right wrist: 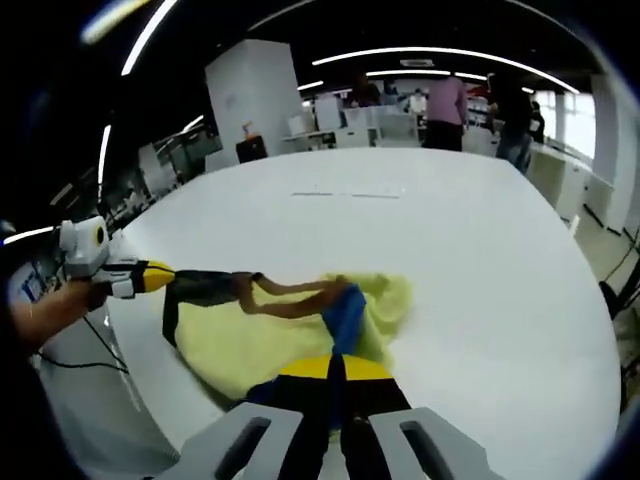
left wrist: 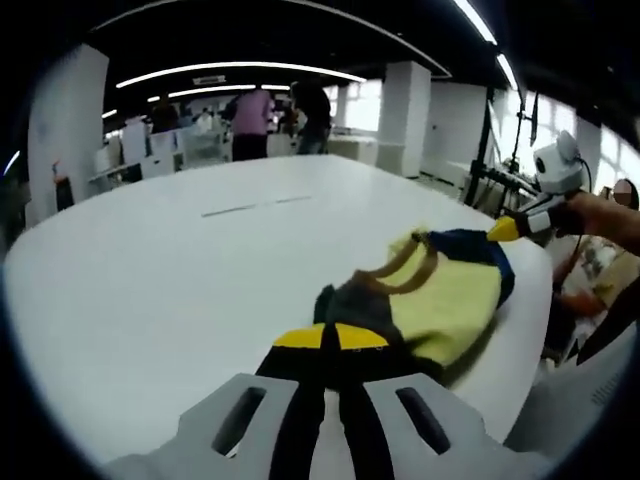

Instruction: Fold the garment on the visible template until the final outline fits inside the template.

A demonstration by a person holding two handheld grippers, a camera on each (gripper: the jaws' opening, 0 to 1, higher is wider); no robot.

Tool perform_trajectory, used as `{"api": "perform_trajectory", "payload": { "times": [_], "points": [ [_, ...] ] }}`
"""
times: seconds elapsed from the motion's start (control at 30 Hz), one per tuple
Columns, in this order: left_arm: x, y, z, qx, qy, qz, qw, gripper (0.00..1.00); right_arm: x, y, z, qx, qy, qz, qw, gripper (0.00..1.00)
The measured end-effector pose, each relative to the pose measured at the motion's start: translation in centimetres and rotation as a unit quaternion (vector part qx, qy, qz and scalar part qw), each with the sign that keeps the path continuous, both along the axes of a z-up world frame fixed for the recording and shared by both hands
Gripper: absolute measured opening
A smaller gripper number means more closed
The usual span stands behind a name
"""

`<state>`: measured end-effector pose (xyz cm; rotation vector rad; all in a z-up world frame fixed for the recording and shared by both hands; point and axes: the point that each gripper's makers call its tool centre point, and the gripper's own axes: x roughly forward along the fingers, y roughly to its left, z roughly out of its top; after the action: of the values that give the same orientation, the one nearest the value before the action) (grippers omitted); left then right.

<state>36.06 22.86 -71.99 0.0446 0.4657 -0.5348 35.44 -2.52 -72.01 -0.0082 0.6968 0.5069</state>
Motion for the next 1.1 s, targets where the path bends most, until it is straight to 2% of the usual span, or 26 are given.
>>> {"api": "perform_trajectory", "payload": {
  "times": [0.33,0.53,0.83,0.97,1.1],
  "points": [
    [1.2,0.3,4.6,-0.026,-0.054,0.022,0.9980,0.00,1.8,-0.7,3.0,0.005,-0.035,-0.009,0.9994,0.00],
    [2.5,0.7,7.2,-0.043,-0.086,0.039,0.9946,0.00,2.9,-0.8,4.8,0.005,-0.055,-0.007,0.9984,0.00],
    [5.1,1.1,9.8,-0.073,-0.114,0.065,0.9887,0.00,5.9,-1.3,6.6,0.000,-0.078,-0.004,0.9970,0.00],
    [6.5,1.1,10.5,-0.076,-0.119,0.070,0.9875,0.00,7.3,-1.6,7.0,-0.008,-0.086,-0.004,0.9963,0.00],
    [8.0,1.1,10.8,-0.064,-0.125,0.070,0.9876,0.00,8.6,-1.9,7.3,-0.010,-0.090,-0.006,0.9959,0.00]
  ]
}}
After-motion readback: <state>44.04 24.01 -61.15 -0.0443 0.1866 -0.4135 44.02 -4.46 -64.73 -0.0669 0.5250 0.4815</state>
